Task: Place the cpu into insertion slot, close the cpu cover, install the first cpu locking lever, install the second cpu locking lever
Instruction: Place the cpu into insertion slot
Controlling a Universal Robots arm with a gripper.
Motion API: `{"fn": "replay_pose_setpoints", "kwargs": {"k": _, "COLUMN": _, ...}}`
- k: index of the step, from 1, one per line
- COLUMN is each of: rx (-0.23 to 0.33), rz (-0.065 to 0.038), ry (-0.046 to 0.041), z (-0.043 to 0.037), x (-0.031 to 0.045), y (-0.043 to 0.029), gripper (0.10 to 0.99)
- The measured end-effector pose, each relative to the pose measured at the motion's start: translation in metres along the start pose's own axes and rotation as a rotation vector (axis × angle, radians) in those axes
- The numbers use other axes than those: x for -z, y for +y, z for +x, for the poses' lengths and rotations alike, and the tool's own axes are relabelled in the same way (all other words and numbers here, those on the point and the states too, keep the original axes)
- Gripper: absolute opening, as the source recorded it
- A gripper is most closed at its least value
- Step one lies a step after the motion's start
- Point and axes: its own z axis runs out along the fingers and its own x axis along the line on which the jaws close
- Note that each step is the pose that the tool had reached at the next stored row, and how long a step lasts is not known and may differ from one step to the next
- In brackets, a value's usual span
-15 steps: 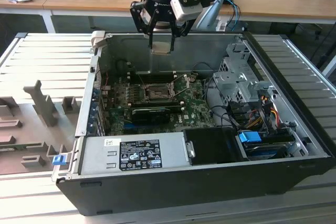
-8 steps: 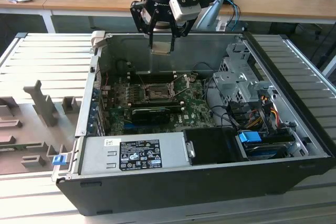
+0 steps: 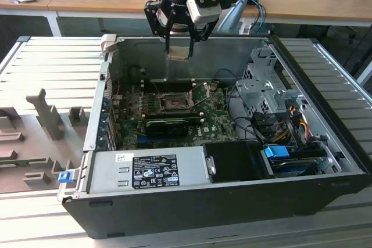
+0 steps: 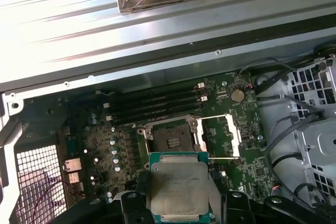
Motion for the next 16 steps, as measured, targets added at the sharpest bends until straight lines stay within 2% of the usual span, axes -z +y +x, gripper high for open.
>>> {"fn": "replay_pose_setpoints", "kwargs": {"k": 10, "rx": -0.044, "rz": -0.001, "ry": -0.0038, "z": 0.0, "x": 0.0, "y": 0.0, "gripper": 0.529}}
{"fn": "replay_pose_setpoints", "kwargs": {"k": 16, "rx": -0.09, "rz": -0.002, "ry": -0.0078, "z": 0.0001, "x": 0.0, "y": 0.0, "gripper": 0.529}}
